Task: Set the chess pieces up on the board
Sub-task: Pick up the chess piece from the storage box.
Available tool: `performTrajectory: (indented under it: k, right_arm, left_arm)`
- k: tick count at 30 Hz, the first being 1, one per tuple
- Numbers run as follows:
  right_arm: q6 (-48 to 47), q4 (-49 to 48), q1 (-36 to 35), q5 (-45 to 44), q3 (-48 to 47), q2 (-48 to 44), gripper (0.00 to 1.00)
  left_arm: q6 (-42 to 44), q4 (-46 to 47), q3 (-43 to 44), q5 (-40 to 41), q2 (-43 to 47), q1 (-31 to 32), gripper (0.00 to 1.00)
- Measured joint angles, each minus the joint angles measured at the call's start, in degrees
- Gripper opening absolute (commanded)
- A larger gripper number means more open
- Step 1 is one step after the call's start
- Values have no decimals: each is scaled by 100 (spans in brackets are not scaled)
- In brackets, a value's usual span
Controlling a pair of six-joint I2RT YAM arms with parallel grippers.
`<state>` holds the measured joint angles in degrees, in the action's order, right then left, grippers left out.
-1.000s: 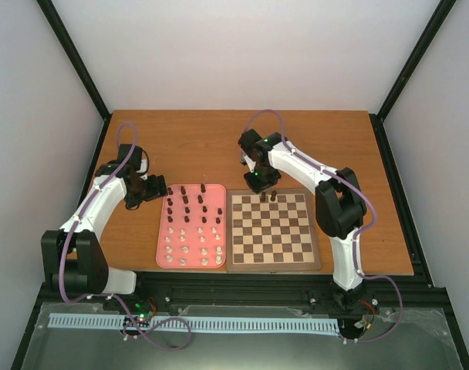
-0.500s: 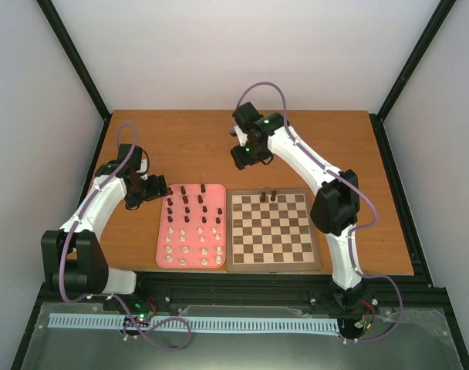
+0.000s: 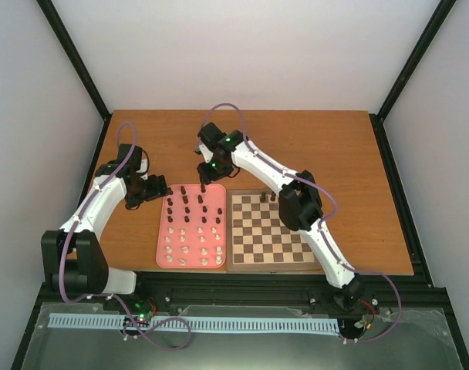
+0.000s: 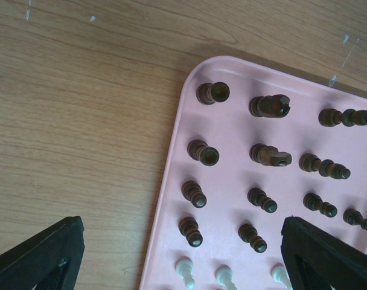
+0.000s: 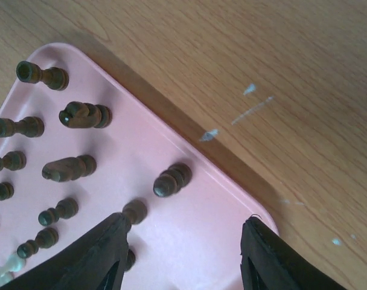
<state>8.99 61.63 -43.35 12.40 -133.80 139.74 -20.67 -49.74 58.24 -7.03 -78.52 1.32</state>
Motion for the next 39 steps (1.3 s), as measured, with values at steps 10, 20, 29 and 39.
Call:
performTrajectory:
  k: [10,20,29,39]
  right_arm:
    - [179,-365,-28,205,-247,352,45]
    - [201,-402,-79,348,-289,699,41]
    - [195,-378,-144,369,-354,761,25]
    - [190,-315,-142,369,-367,765,26]
  left_arm:
    - [0,44,0,-61,4,0,100]
    - [0,48,-2,-79,72,0,100]
    - [0,72,-2,-79,76,0,100]
    - [0,87,-2,-79,76,0,100]
